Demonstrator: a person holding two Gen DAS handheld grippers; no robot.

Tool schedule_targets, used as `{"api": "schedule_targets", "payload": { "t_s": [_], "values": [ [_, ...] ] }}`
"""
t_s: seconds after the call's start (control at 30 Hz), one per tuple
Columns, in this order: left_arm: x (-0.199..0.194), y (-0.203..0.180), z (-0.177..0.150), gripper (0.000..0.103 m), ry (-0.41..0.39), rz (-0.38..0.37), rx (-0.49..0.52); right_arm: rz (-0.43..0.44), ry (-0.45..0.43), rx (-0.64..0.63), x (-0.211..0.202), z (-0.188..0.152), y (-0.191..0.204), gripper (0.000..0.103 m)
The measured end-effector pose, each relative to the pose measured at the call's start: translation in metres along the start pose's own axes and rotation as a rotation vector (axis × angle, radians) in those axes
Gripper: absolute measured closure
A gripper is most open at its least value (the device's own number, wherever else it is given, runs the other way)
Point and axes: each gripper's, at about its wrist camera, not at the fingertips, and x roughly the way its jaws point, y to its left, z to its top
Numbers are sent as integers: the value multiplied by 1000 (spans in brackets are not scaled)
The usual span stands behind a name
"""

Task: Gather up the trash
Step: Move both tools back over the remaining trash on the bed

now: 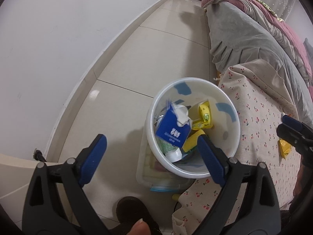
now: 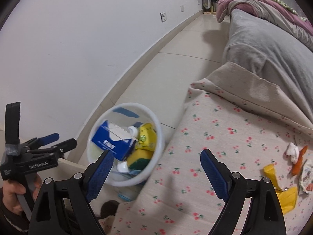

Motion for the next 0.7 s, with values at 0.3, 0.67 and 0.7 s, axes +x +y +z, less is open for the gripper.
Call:
{"api": "schedule_targets", "payload": {
  "t_s": [0.3,0.67,0.7],
  "values": [
    [1,-23,-2,10,2,-5,40,-71,17,31,-19,-15,-39,11],
    [5,-59,-5,10,18,-27,102,-160,42,98,-41,-46,-102,11],
    [5,-62,-6,10,20,-30,106,-167,42,106,-44,-48,-107,11]
  ]
}}
